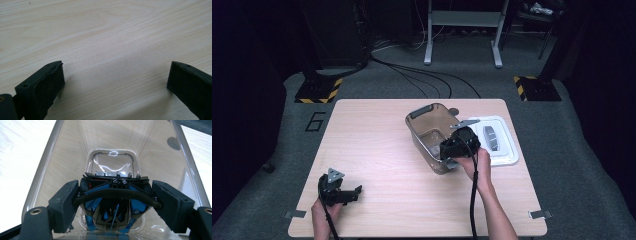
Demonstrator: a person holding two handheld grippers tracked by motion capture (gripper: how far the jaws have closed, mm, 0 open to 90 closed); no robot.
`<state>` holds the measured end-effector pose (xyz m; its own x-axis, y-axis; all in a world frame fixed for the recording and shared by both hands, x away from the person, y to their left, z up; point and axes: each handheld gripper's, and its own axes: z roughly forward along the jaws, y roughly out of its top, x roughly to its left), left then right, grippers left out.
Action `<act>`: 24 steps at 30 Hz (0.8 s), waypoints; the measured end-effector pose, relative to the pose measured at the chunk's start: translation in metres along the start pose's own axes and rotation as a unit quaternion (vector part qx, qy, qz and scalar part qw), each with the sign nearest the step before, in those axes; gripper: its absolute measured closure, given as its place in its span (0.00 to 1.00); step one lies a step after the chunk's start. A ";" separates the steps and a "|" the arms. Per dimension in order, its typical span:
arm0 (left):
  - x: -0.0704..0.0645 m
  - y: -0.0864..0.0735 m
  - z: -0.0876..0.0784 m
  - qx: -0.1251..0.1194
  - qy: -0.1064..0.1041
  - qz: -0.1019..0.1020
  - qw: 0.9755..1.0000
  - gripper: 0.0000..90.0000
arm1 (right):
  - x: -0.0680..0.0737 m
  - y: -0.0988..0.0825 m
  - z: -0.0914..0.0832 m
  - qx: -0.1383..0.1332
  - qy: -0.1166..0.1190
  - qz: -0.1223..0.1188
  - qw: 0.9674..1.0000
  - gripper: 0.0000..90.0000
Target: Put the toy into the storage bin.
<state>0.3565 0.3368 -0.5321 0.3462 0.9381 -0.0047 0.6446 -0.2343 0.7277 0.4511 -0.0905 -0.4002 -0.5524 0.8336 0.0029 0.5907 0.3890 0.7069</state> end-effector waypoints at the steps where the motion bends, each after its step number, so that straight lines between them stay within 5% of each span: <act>1: 0.000 0.000 0.000 -0.001 0.000 0.000 1.000 0.01 | -0.001 -0.001 -0.001 -0.002 0.000 0.000 1.000 0.26; 7: 0.000 0.000 0.000 -0.001 0.001 0.000 1.000 0.01 | -0.004 -0.009 -0.004 -0.010 0.002 0.018 1.000 0.26; 24: 0.000 0.000 0.000 -0.001 0.000 0.000 1.000 0.01 | -0.002 -0.011 -0.003 -0.012 -0.006 0.018 1.000 0.24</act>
<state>0.3565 0.3368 -0.5321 0.3461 0.9382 -0.0036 0.6436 -0.2346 0.7285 0.4438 -0.0975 -0.4053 -0.5242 0.8514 0.0194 0.5956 0.3503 0.7229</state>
